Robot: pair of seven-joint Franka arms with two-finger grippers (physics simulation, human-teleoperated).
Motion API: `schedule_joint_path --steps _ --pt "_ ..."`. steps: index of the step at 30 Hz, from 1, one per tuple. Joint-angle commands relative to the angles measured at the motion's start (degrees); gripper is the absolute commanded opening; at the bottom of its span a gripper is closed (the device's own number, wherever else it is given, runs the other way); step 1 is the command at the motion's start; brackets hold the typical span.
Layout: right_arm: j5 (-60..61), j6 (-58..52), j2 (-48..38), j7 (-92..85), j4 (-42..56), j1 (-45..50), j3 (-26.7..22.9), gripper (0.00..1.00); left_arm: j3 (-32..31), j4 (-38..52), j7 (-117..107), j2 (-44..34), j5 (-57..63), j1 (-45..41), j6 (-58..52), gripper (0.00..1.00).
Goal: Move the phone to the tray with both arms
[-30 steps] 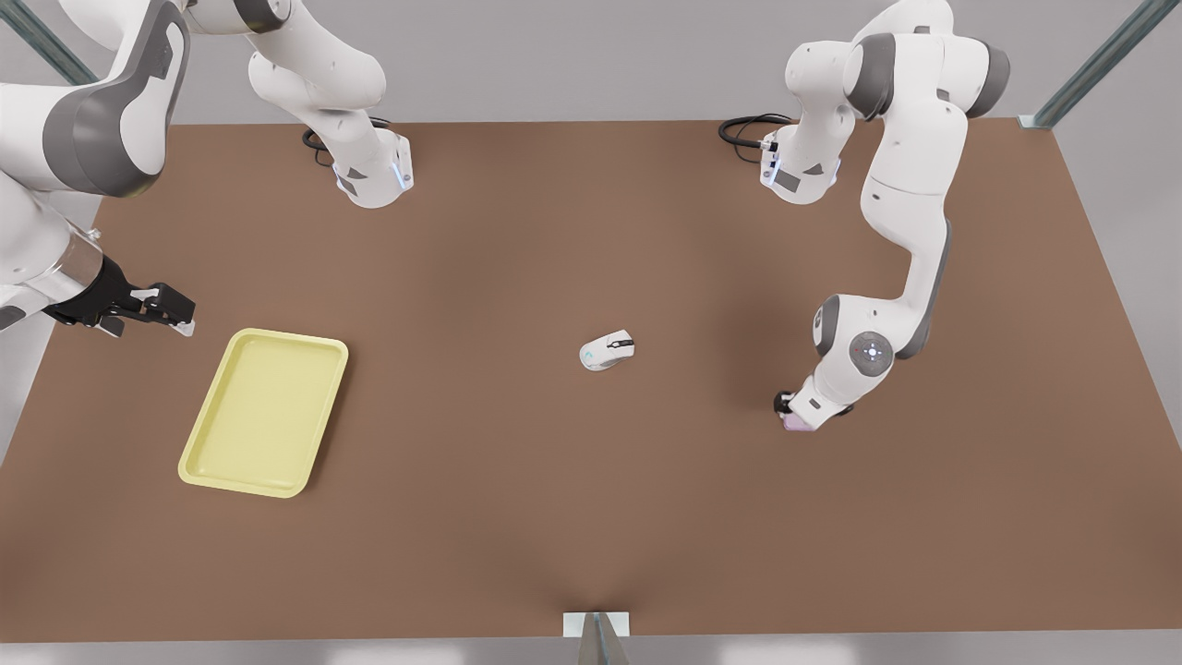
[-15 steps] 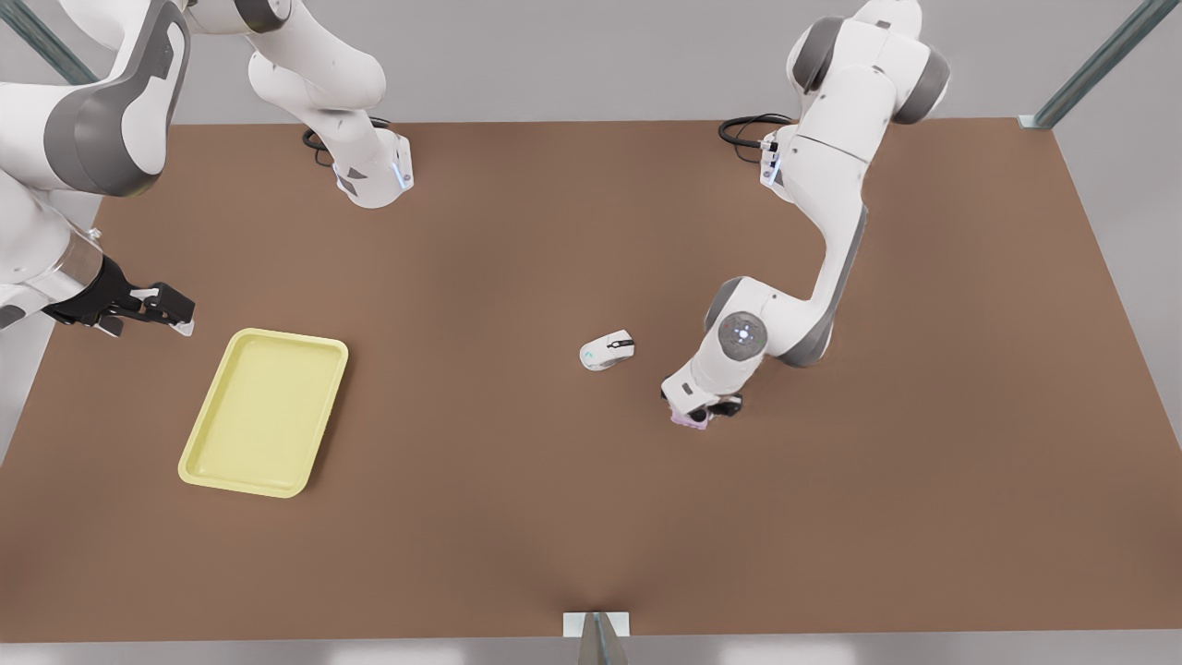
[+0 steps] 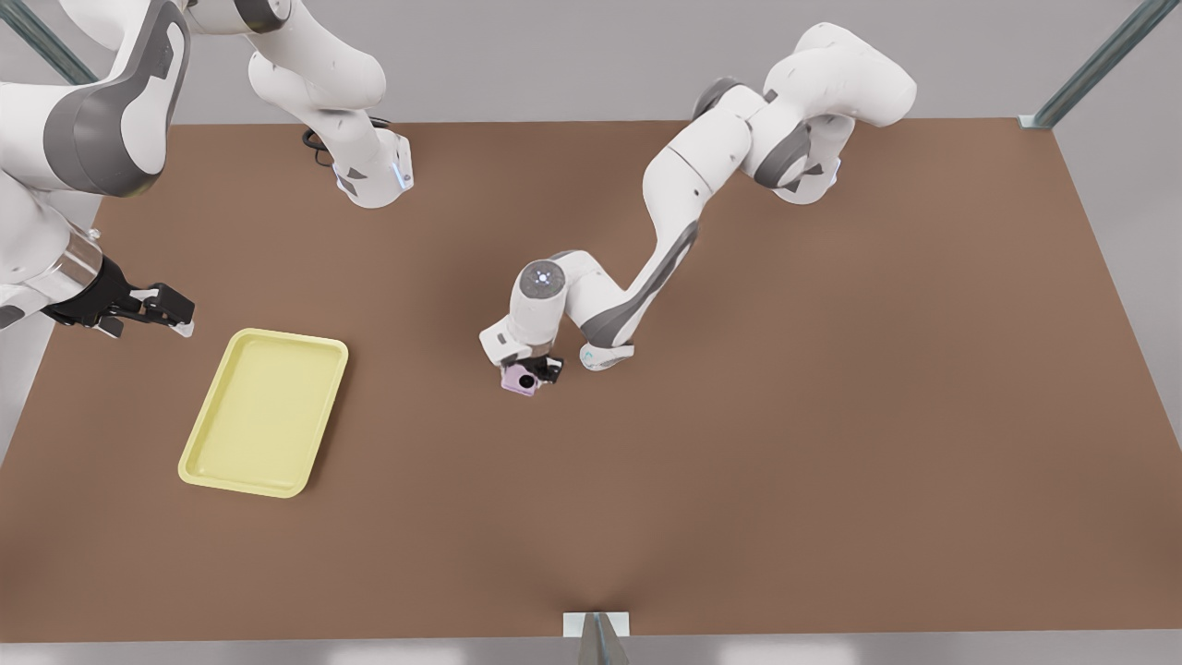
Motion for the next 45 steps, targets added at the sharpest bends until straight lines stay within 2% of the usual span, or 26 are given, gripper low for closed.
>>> schedule_joint_path --steps 1,4,8,9,15,16,18,19,20,21,23,25,27,28,32,34,37,40,45 --pt "0.0 0.1 -0.1 0.0 0.0 0.0 0.0 1.00 0.2 2.0 -15.1 1.9 4.1 -0.7 7.5 0.80" --pt "0.0 0.1 0.6 0.0 0.1 0.0 0.0 1.00 0.0 3.1 -13.9 4.2 6.2 -1.2 13.1 0.81" --pt "-0.1 1.0 0.5 0.0 0.0 -0.3 0.0 1.00 -0.5 3.1 -14.4 4.8 6.2 -1.2 14.6 0.83" --pt "-0.2 1.0 0.4 0.0 0.0 -0.3 0.0 1.00 -0.8 3.1 -14.5 4.9 6.2 -1.2 14.7 1.00" --pt "0.2 0.4 0.0 0.3 0.0 -0.4 0.0 1.00 -1.3 2.4 -14.7 4.6 5.6 -1.2 13.8 1.00" --pt "0.2 0.5 0.3 0.5 0.0 0.0 0.1 1.00 -0.9 2.4 -14.5 3.6 5.6 -1.1 8.6 1.00" --pt "0.2 0.2 0.3 2.8 -0.1 0.2 0.2 1.00 -1.0 2.2 -7.3 -2.7 4.2 2.2 -10.0 1.00" --pt "0.2 -1.8 0.4 6.4 -0.4 0.7 0.5 1.00 -0.9 2.2 -0.3 -5.5 -1.7 4.8 -15.7 1.00" --pt "-0.8 -4.2 1.9 5.8 -0.3 5.0 0.5 1.00 -0.4 2.1 8.7 -10.5 -7.5 10.0 -27.5 1.00" --pt "-0.8 -4.3 2.0 6.2 -0.6 6.6 0.5 1.00 -0.3 1.2 9.6 -14.0 -7.9 15.4 -36.0 1.00" --pt "2.0 -0.8 3.4 6.3 -2.9 9.6 0.6 1.00 1.6 0.6 19.1 -21.4 -7.5 25.4 -47.9 1.00" --pt "2.1 1.2 5.5 7.2 -4.5 14.3 0.5 1.00 7.6 -0.2 26.1 -29.2 -6.7 28.3 -53.6 1.00" --pt "2.7 3.6 7.5 14.3 -4.5 18.8 0.6 1.00 0.8 -21.2 31.9 -47.0 -1.2 38.3 -47.4 1.00" --pt "2.7 4.6 8.2 15.3 -4.5 20.7 0.5 1.00 -0.8 -26.4 34.3 -51.0 1.8 40.6 -44.2 1.00" --pt "6.7 20.4 8.6 33.0 -15.7 24.5 0.5 1.00 -0.3 -25.0 34.6 -48.9 2.2 40.4 -46.5 1.00" --pt "6.7 20.7 10.3 38.7 -16.8 26.0 0.5 1.00 -0.2 -24.5 34.7 -47.8 1.7 40.5 -46.7 1.00" --pt "6.7 26.9 13.5 44.4 -17.6 27.8 0.5 1.00 -0.2 -24.5 34.7 -47.2 1.6 40.5 -46.7 1.00" --pt "6.6 34.1 14.2 46.3 -24.3 28.8 0.5 1.00 -0.2 -24.5 34.7 -47.2 1.7 40.5 -46.7 1.00" --pt "7.9 40.7 21.7 50.5 -23.5 29.7 -0.1 1.00 -0.2 -24.0 34.7 -47.3 1.8 40.5 -46.8 1.00"
